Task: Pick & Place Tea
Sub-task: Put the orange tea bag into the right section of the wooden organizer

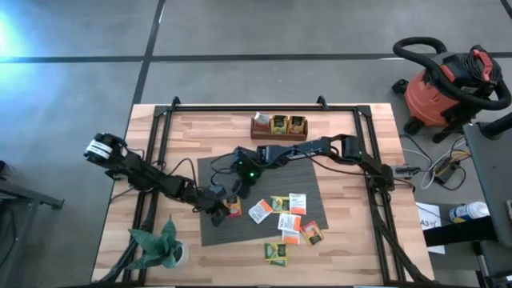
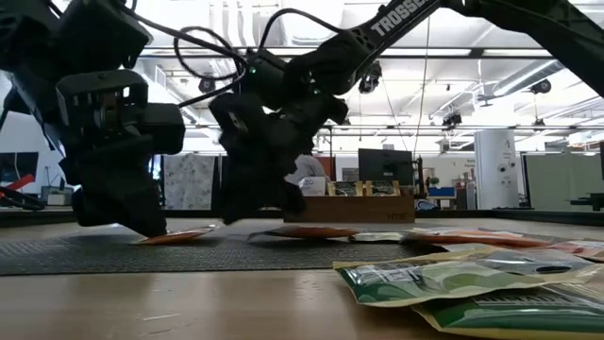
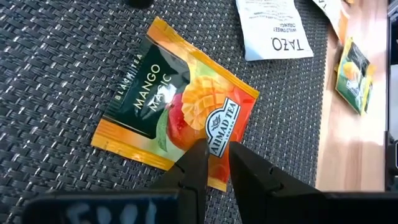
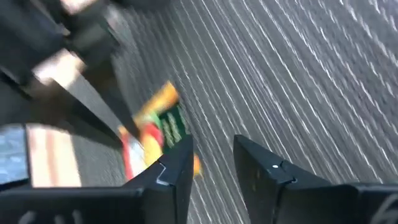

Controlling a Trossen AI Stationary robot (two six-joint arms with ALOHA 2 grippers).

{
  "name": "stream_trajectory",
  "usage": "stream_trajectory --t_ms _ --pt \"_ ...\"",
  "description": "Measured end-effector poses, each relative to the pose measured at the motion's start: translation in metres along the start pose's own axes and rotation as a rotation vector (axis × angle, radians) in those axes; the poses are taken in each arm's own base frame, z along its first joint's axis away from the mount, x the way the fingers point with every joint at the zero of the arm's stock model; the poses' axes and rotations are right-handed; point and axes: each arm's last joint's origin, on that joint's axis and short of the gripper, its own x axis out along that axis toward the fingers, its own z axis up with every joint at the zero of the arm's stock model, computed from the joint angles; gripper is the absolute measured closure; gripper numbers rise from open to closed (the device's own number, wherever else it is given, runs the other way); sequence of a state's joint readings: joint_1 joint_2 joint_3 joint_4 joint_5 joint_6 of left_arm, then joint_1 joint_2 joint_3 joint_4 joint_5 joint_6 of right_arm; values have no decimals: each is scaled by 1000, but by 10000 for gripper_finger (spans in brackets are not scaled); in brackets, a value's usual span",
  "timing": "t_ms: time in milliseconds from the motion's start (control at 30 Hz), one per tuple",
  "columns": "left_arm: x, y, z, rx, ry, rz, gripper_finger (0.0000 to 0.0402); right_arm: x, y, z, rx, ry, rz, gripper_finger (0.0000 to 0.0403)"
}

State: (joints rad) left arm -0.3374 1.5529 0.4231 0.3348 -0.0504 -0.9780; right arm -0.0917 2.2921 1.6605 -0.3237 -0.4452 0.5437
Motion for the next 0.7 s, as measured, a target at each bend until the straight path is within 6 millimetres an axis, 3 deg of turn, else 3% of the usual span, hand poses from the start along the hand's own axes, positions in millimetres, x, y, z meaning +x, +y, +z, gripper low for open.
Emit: stream_trajectory --t_ms 333,700 --pt "3 4 1 -2 -34 43 333 4 6 -13 2 117 37 271" --pt "3 7 5 6 -91 77 333 9 18 -10 3 30 52 271"
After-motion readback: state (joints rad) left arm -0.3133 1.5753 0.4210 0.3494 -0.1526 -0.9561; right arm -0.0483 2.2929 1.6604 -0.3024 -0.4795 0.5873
